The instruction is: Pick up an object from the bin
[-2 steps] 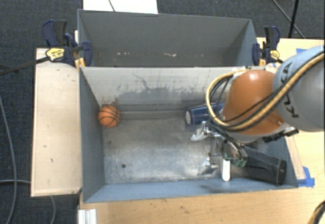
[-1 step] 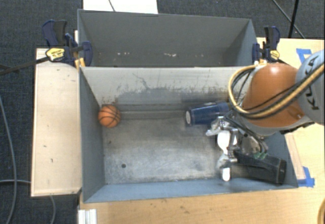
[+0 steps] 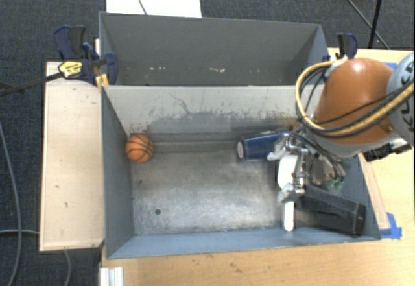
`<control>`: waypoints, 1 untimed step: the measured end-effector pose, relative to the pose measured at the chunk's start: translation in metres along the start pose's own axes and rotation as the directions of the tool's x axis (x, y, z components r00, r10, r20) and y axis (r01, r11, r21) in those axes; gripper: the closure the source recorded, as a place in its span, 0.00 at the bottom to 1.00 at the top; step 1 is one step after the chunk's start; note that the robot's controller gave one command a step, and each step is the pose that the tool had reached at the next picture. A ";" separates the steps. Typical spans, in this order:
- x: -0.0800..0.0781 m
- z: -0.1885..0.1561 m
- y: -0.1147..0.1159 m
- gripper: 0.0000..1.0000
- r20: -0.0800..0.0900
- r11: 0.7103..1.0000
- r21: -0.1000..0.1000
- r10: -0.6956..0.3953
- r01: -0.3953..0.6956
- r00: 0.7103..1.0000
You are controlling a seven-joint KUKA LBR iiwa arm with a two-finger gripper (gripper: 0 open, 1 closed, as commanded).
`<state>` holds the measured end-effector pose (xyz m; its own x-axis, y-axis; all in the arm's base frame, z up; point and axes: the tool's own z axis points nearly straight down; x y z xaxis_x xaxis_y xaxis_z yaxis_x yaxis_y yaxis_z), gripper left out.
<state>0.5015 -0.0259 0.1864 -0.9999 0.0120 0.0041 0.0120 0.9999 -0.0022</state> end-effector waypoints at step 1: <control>-0.089 0.108 -0.014 1.00 -0.006 0.873 -0.009 -0.488 0.488 0.873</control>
Offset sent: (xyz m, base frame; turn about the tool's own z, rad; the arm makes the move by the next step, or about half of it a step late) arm 0.0000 0.0000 0.0000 0.0000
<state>0.5899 -0.0408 0.0784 -0.8785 -0.4776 0.0104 -0.4776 0.8786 0.0086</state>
